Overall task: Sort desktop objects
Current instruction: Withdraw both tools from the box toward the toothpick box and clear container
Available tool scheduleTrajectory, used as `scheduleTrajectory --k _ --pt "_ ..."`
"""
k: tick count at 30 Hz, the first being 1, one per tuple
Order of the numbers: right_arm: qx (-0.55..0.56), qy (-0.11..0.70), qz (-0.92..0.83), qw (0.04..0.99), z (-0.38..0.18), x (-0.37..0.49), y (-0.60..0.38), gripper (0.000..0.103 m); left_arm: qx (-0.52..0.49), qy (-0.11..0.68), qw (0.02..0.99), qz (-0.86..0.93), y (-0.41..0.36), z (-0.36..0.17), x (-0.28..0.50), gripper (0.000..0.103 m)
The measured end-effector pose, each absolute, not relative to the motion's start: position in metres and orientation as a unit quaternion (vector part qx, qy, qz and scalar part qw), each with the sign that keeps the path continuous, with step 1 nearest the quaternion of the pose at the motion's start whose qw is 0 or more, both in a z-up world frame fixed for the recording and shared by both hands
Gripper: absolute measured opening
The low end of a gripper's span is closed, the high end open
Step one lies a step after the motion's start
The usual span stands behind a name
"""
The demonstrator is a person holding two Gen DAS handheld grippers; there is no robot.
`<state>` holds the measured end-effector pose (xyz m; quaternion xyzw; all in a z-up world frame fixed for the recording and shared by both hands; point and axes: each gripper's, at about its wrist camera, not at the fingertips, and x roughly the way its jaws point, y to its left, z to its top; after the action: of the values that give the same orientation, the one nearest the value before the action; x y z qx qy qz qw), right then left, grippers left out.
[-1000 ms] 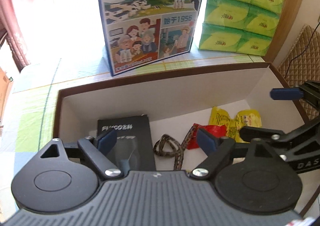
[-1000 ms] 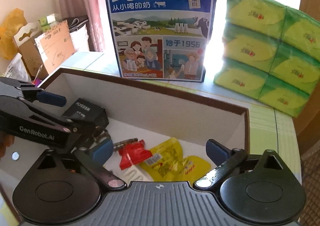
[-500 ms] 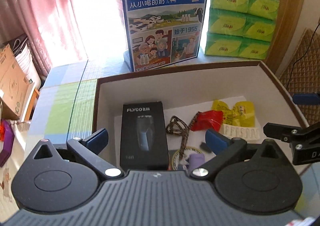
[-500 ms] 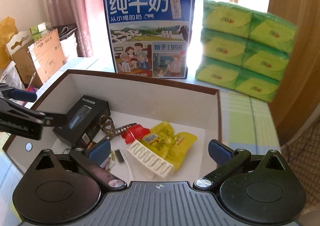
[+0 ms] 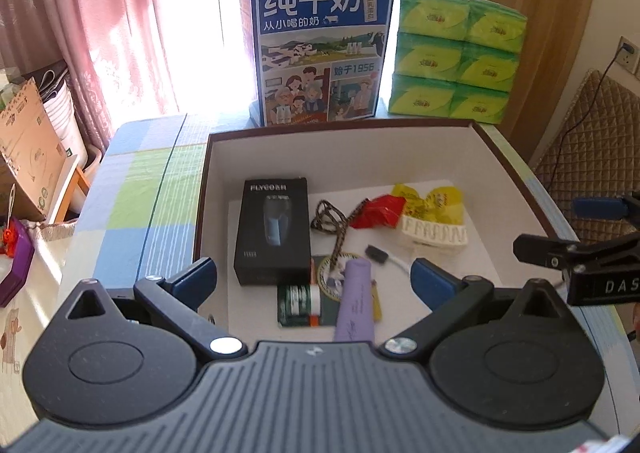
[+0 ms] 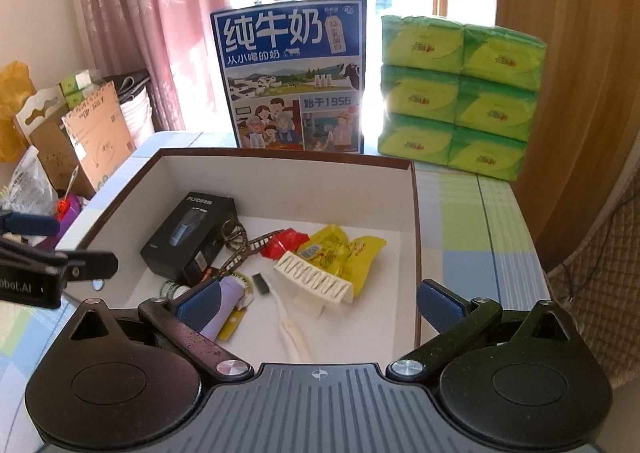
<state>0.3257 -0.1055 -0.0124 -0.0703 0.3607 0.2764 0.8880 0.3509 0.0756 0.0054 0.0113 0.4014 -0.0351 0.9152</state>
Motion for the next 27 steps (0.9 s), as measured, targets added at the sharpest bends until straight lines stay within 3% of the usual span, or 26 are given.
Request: scheduleTrajectory --k 27 --pt "-0.074 0.371 0.300 0.876 -0.010 0.222 -0.146 0.101 0.009 0.420 0.907 -0.024 0.060 0.005 0.235 0.102"
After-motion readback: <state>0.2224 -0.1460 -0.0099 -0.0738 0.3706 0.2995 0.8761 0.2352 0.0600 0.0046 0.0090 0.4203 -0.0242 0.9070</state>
